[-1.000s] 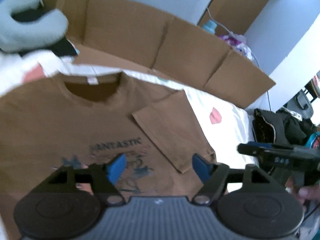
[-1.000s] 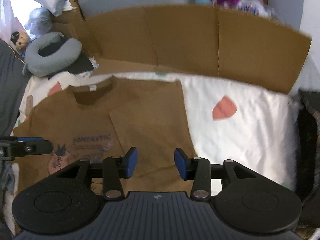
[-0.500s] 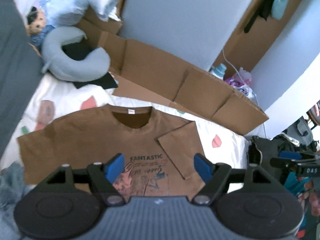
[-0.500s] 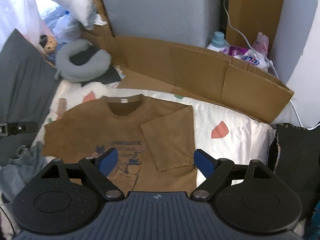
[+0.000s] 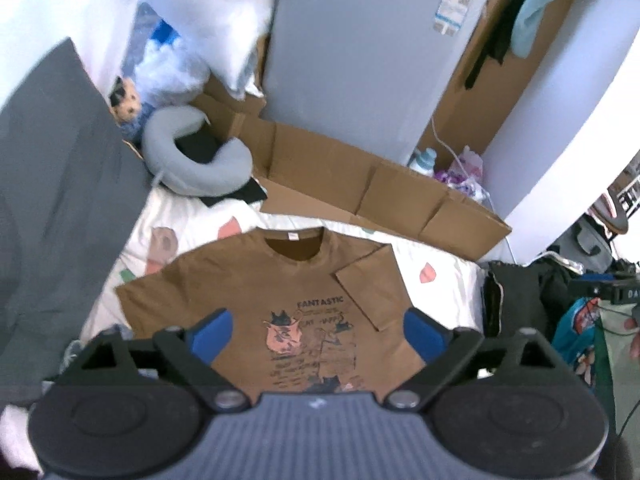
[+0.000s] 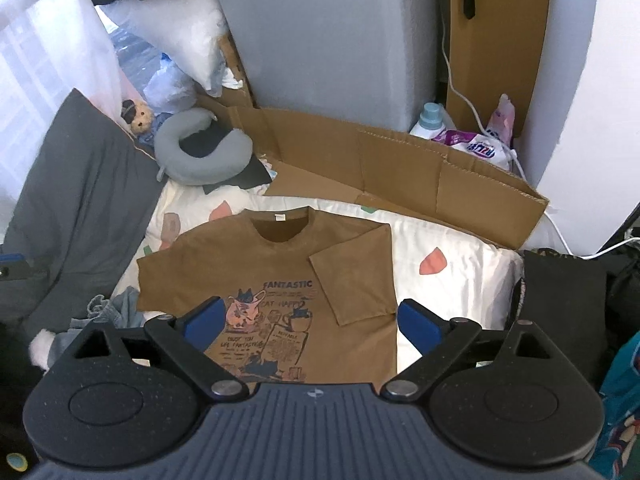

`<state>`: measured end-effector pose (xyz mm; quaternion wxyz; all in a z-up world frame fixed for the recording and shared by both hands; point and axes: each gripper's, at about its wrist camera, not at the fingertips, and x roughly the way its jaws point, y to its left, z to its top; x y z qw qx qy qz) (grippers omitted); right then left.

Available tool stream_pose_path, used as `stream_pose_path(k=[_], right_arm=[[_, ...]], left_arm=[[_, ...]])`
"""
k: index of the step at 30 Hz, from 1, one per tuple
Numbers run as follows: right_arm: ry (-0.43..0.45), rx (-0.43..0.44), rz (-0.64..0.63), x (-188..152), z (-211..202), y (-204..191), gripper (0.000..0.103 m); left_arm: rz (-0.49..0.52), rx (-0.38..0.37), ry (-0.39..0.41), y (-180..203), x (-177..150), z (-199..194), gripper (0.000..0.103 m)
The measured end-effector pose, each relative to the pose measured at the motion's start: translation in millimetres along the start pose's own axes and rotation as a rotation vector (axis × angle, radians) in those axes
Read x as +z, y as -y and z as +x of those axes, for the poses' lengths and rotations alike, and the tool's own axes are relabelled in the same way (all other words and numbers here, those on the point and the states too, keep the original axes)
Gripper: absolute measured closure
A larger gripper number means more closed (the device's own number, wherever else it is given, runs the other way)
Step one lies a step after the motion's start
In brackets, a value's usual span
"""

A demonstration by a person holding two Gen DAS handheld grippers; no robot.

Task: Fold clothes
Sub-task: 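Open both grippers and lift them away from the brown shirt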

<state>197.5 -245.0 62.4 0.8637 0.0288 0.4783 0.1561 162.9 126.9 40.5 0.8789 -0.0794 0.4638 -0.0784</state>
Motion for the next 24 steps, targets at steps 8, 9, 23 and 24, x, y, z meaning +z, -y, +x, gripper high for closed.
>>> stream_pose_path(k=[8, 9, 23, 24], right_arm=[[-0.007, -0.018, -0.017, 3.0, -26.0, -4.5, 0.002], [-0.005, -0.012, -0.015, 3.2, -27.1, -5.0, 0.002], [0.038, 0.069, 0.036, -18.9, 3.5, -26.1, 0.002], [0.048, 0.065, 0.038, -22.0, 7.8, -27.9, 0.002]], left_arm=[[-0.042, 0.019, 0.033, -14.7, -4.8, -45.8, 0.008], [-0.045, 0.018, 0.037, -17.1, -5.5, -49.3, 0.008], [-0.108, 0.074, 0.094, -71.8, -24.0, -52.6, 0.008], [-0.108, 0.083, 0.107, -74.4, -25.6, -51.6, 0.008]])
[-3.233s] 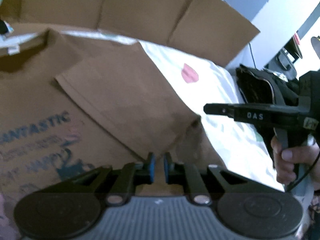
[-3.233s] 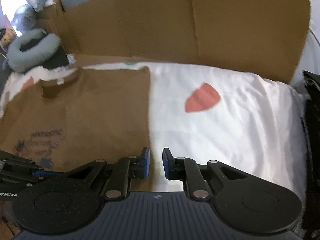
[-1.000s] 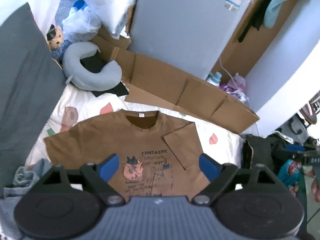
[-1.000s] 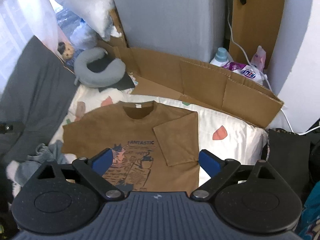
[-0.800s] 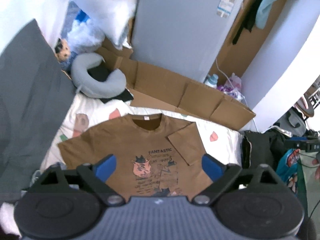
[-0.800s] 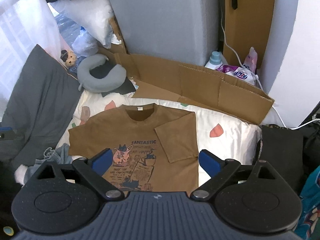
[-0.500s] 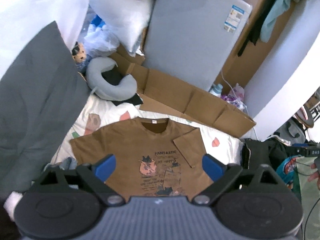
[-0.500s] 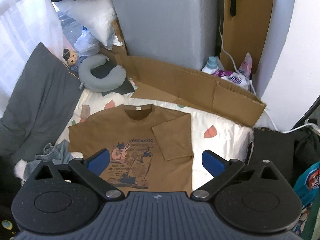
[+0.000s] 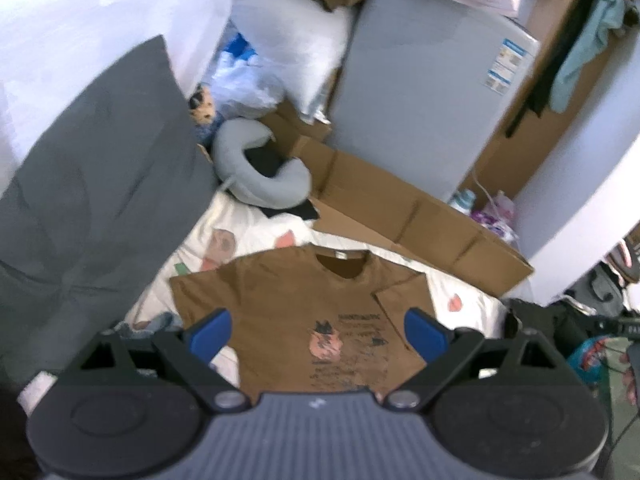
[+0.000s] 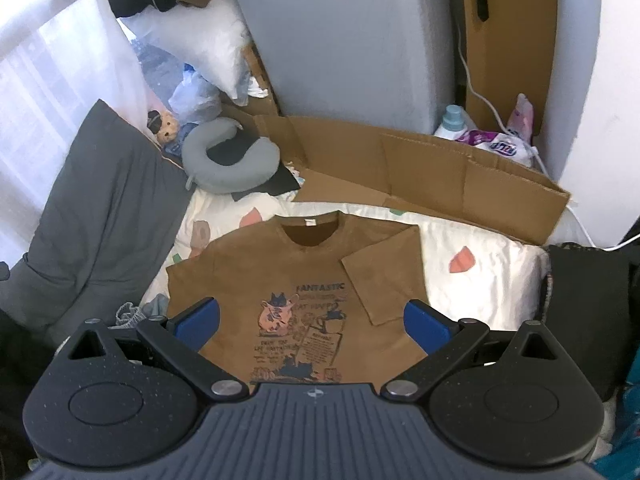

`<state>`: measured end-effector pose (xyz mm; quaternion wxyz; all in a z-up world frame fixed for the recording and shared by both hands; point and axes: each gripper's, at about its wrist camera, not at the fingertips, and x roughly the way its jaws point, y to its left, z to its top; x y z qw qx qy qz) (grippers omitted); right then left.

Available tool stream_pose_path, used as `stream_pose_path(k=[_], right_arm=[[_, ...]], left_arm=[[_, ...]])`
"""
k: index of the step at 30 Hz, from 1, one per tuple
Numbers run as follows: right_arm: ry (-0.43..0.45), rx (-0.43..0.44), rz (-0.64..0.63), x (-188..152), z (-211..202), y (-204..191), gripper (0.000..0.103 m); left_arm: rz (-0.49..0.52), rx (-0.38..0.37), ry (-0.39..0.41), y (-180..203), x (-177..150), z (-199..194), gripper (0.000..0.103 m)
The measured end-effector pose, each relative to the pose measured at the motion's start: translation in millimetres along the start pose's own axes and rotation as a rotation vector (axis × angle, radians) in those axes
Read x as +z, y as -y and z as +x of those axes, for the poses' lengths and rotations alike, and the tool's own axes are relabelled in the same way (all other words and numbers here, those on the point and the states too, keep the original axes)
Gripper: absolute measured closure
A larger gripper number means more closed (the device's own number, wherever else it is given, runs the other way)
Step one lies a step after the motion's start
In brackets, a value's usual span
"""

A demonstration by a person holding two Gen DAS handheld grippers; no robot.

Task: Fold clothes
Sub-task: 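Open both grippers and lift them away from the brown shirt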

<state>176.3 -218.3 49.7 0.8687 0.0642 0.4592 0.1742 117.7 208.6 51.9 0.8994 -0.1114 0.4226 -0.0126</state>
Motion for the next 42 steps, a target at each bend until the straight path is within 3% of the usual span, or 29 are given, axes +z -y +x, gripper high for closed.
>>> stream_pose_path(k=[4, 12, 19, 28, 33, 42], right_arm=[[0.026, 0.000, 0.014, -14.9, 18.0, -6.2, 0.002], [0.030, 0.020, -0.024, -30.7, 56.6, -26.6, 0.002], [-0.002, 0.055, -0.064, -40.9, 106.0, -36.0, 0.002], [0.054, 0.053, -0.076, -55.6, 158.4, -47.1, 0.002], [0.033, 0.024, -0.170, -68.1, 184.9, -60.2, 0.002], [-0.059, -0.021, -0.214, -90.6, 247.6, -81.9, 0.002]], left_arm=[[0.007, -0.001, 0.067, -5.3, -10.3, 4.8, 0.008], [0.086, 0.009, 0.060, 8.4, -25.3, 38.0, 0.008], [0.021, -0.015, 0.041, 0.4, -33.9, 66.9, 0.008], [-0.008, -0.012, 0.040, -17.0, -52.9, 109.6, 0.008], [-0.075, -0.031, 0.031, -30.2, -65.3, 131.3, 0.008], [-0.080, 0.024, 0.042, -42.6, -86.9, 172.4, 0.010]])
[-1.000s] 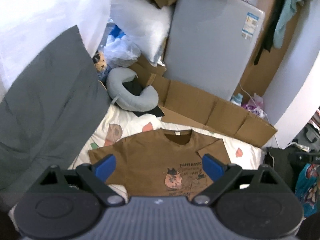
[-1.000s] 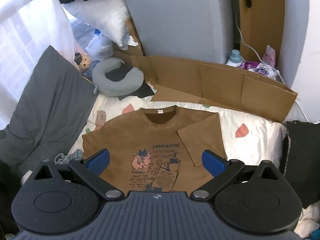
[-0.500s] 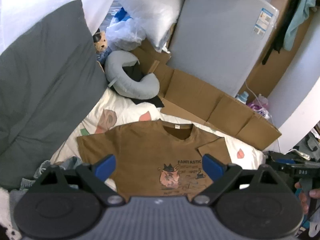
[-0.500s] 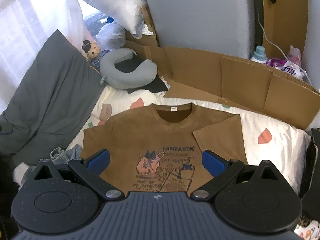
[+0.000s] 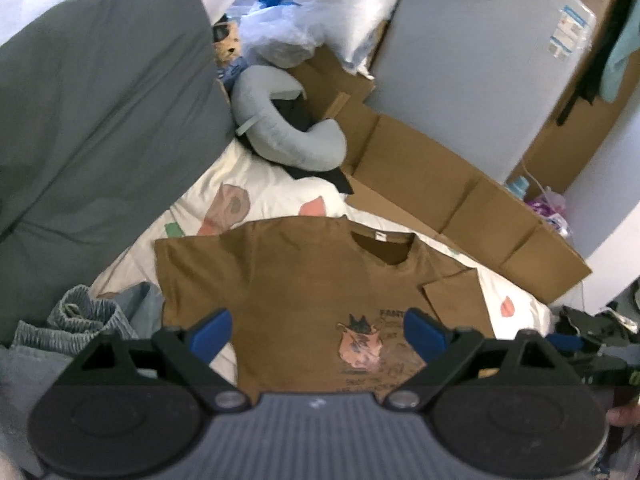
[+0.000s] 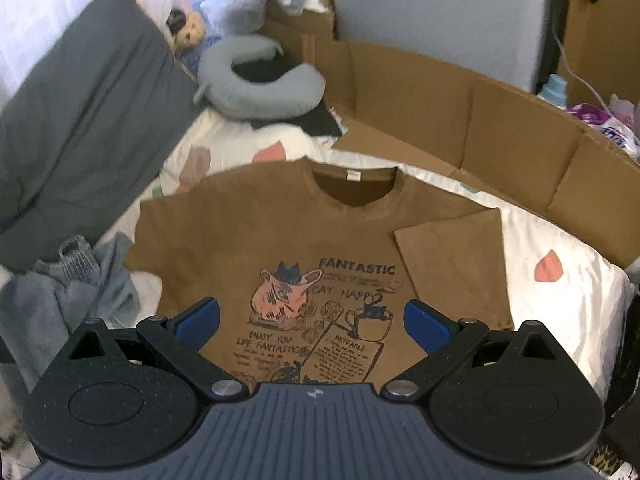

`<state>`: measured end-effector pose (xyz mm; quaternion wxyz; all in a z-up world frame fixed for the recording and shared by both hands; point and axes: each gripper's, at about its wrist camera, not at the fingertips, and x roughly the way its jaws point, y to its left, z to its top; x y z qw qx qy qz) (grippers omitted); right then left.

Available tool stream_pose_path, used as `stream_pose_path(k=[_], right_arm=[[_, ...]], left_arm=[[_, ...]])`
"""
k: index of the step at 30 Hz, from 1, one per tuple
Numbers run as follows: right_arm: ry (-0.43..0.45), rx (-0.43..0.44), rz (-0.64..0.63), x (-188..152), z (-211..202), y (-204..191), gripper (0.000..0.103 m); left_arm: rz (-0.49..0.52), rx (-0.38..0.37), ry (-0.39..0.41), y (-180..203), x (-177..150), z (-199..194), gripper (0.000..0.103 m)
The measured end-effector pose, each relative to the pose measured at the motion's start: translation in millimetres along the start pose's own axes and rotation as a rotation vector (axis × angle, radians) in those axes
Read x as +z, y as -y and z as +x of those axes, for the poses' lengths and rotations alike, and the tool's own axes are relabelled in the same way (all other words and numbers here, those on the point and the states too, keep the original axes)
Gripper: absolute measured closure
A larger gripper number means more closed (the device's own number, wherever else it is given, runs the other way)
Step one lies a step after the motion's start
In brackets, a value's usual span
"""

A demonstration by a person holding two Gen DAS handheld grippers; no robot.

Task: Fold clothes
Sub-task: 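Open both grippers and lift them away from the brown shirt, then move both grippers over the shirt, left gripper toward the jeans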

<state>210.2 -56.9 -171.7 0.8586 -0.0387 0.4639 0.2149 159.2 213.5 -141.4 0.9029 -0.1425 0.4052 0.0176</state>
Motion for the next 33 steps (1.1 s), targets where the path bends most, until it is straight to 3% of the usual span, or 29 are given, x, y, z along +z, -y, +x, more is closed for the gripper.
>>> stream_pose_path(k=[2, 7, 13, 15, 23, 28, 33], right_arm=[[-0.011, 0.011, -0.004, -2.2, 14.5, -7.8, 0.002], [0.017, 0.018, -0.013, -8.0, 47.5, -26.0, 0.002], [0.066, 0.051, 0.004, -19.2, 75.8, -38.8, 0.002], [0.072, 0.061, 0.007, -23.5, 84.5, -41.9, 0.002], [-0.009, 0.133, 0.099, -40.9, 126.6, -54.5, 0.002], [-0.044, 0.162, 0.119, -47.4, 144.3, -66.2, 0.002], [-0.059, 0.173, 0.109, -53.3, 150.6, -68.4, 0.002]], left_arm=[[-0.008, 0.046, 0.009, -3.1, -6.3, 13.3, 0.018], [-0.046, 0.092, 0.018, -22.2, -25.6, 47.8, 0.023], [-0.109, 0.150, 0.025, -54.4, -52.9, 85.9, 0.042], [-0.129, 0.164, 0.036, -64.1, -60.9, 96.2, 0.043], [-0.243, 0.194, 0.092, -98.3, -81.5, 135.2, 0.055], [-0.354, 0.159, 0.122, -116.4, -87.5, 161.3, 0.056], [-0.444, 0.129, 0.148, -129.3, -96.8, 184.0, 0.047]])
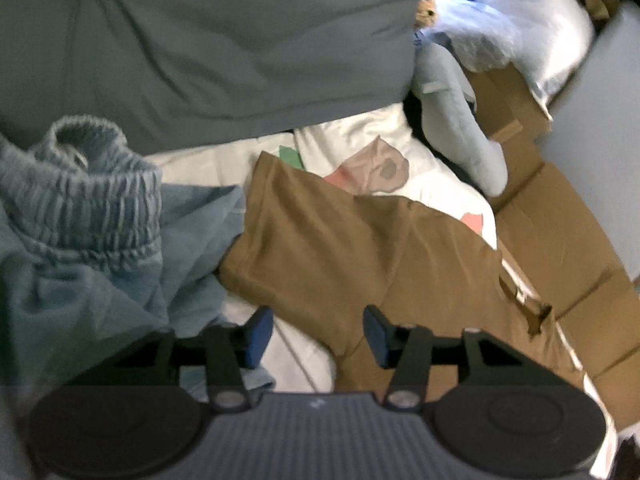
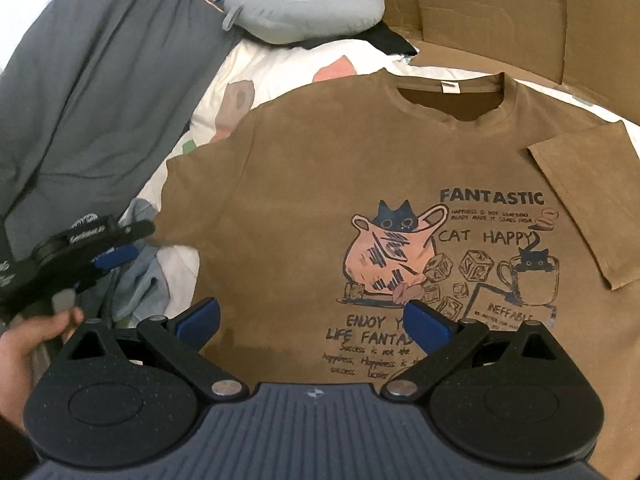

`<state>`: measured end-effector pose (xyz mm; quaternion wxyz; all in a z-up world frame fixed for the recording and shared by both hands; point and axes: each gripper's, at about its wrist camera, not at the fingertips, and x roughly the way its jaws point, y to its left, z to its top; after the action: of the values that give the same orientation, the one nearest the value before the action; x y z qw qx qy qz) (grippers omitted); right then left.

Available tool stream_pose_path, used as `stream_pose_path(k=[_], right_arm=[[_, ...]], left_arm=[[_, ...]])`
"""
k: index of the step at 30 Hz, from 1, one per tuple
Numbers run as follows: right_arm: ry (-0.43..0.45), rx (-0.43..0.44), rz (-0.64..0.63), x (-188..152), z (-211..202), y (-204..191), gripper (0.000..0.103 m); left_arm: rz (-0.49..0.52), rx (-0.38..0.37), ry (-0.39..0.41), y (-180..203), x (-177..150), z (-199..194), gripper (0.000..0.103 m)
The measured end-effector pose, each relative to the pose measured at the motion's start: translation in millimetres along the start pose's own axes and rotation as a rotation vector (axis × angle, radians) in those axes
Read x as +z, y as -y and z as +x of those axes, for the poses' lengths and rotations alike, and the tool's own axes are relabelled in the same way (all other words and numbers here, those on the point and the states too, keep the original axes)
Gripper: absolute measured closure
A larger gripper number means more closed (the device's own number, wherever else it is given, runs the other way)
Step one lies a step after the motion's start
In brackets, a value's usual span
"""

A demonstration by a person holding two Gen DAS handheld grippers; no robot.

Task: Fold clothes
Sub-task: 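Move both grippers over the shirt, left gripper toward the jeans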

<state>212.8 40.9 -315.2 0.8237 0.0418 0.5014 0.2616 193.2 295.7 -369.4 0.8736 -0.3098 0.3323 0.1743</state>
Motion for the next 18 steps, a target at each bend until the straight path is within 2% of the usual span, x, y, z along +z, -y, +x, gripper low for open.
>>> stream_pose_path(k=[4, 7, 18], right_arm=[[-0.012, 0.004, 0.030, -2.3, 2.5, 7.7, 0.002], [-0.013, 0.000, 0.036, -4.3, 3.6, 10.6, 0.002], [-0.010, 0.013, 0.041, -3.6, 4.7, 10.4, 0.002]], left_arm=[[-0.094, -0.010, -0.003, -12.4, -6.5, 14.5, 0.036], [-0.122, -0.021, 0.004, -15.6, -9.7, 22.2, 0.032], [-0.189, -0.048, 0.019, -24.8, -12.1, 48.8, 0.031]])
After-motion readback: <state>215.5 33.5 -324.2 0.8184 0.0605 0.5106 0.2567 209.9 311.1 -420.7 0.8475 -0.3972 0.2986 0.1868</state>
